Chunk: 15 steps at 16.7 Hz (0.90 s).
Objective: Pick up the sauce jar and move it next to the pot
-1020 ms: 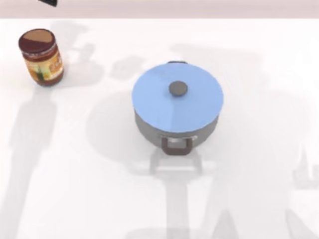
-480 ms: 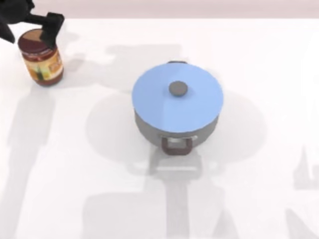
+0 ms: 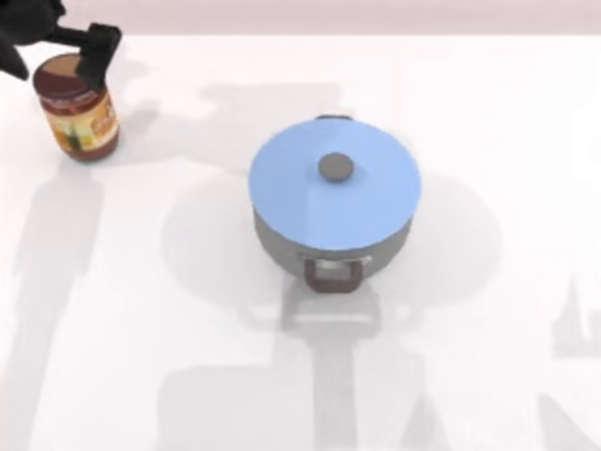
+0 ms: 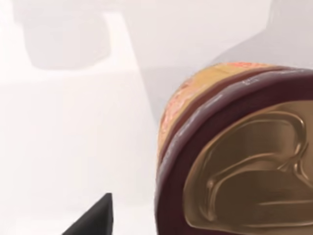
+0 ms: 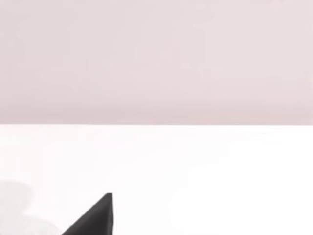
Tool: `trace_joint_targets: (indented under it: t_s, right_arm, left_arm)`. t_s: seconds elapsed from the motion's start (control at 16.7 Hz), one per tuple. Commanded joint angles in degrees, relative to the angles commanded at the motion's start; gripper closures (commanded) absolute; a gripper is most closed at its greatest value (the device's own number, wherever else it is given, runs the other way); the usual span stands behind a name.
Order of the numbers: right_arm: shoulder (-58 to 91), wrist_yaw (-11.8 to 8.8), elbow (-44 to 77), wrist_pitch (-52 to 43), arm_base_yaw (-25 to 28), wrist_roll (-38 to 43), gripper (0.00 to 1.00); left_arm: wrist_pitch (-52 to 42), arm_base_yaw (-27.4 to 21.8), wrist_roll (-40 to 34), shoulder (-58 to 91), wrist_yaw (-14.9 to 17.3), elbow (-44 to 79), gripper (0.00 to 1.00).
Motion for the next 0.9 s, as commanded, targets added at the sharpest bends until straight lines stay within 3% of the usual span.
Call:
trace_joint_targets:
  t_s: [0.42, 0.72, 0.9]
  right_arm:
    - [0.0, 0.0, 0.0, 0.0, 0.0, 0.0, 0.0]
    - [0.0, 0.0, 0.0, 0.0, 0.0, 0.0, 0.0]
    - [0.0, 0.0, 0.0, 0.0, 0.0, 0.0, 0.0]
  left_arm:
    - [12.64, -0.04, -0.08, -3.75, -0.07, -16.93, 0.0]
    - [13.83, -0.05, -0.08, -4.02, -0.08, -18.2, 0.0]
    - [13.83, -0.05, -0.08, -4.02, -0.08, -18.2, 0.23]
